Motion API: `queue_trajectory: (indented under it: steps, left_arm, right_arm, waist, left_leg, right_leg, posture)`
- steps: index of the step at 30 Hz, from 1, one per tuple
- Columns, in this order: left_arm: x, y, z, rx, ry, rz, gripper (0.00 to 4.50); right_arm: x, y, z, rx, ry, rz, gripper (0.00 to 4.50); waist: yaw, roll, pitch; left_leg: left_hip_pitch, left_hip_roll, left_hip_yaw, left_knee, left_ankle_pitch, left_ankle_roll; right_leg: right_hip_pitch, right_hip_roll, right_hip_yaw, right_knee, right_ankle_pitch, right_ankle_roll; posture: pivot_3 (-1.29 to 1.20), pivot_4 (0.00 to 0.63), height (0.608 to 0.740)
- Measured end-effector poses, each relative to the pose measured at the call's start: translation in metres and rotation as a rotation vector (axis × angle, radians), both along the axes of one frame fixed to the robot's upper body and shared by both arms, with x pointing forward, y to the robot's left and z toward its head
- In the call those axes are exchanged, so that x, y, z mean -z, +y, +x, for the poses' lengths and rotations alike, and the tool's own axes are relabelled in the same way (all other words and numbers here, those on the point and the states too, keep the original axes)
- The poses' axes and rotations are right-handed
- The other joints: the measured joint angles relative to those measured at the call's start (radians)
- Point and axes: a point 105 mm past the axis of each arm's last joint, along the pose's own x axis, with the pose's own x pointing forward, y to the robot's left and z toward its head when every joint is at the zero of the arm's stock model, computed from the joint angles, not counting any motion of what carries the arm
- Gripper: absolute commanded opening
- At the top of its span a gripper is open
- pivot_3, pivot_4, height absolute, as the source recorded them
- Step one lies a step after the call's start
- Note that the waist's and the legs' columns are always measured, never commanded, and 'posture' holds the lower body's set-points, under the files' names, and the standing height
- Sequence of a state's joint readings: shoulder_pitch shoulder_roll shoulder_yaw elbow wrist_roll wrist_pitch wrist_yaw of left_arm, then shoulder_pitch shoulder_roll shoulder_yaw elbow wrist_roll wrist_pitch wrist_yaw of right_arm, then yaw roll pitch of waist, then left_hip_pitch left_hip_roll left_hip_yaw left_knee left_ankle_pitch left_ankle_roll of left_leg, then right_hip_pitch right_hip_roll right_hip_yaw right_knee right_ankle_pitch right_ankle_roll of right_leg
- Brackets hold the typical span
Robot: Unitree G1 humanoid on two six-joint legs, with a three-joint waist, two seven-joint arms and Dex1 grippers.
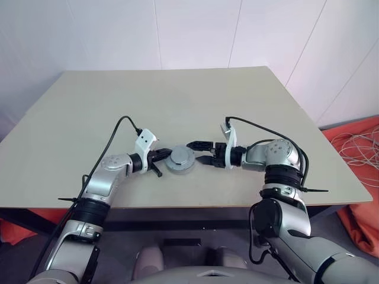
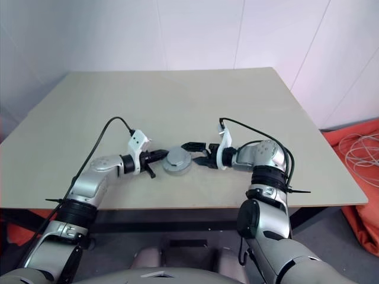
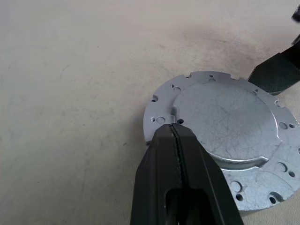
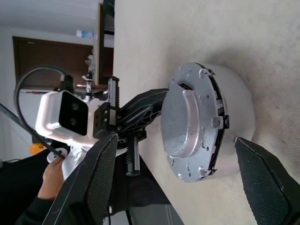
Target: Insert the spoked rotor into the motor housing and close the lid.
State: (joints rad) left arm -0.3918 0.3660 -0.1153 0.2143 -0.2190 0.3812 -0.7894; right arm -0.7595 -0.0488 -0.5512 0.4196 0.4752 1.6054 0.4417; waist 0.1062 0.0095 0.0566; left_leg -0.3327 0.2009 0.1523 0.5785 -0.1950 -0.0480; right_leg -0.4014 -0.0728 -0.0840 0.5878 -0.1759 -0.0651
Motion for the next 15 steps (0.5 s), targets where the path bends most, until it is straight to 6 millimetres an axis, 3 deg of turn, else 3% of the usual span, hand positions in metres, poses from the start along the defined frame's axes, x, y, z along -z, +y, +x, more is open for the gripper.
queue_trajectory:
  steps: [9, 15]
  left_arm:
    - [-0.001, 0.000, 0.000, 0.004, -0.001, 0.000, 0.00]
    - [-0.001, 0.001, 0.000, -0.003, 0.002, -0.001, 0.00]
  right_arm:
    - [0.011, 0.004, -0.007, -0.004, 0.040, 0.008, 4.48]
    - [0.016, 0.003, -0.008, 0.013, 0.059, 0.001, 2.51]
  waist:
    - [0.000, 0.000, 0.000]
    - [0.000, 0.000, 0.000]
  left_leg:
    - [0.000, 0.000, 0.000, -0.001, 0.000, 0.000]
    - [-0.001, 0.000, 0.000, -0.002, 0.000, 0.000]
  right_leg:
    - [-0.001, 0.000, 0.000, -0.001, 0.000, 0.001]
    - [-0.002, 0.000, 0.000, -0.002, 0.000, 0.001]
  posture:
    - [0.00, 0.000, 0.740]
    - [0.00, 0.000, 0.740]
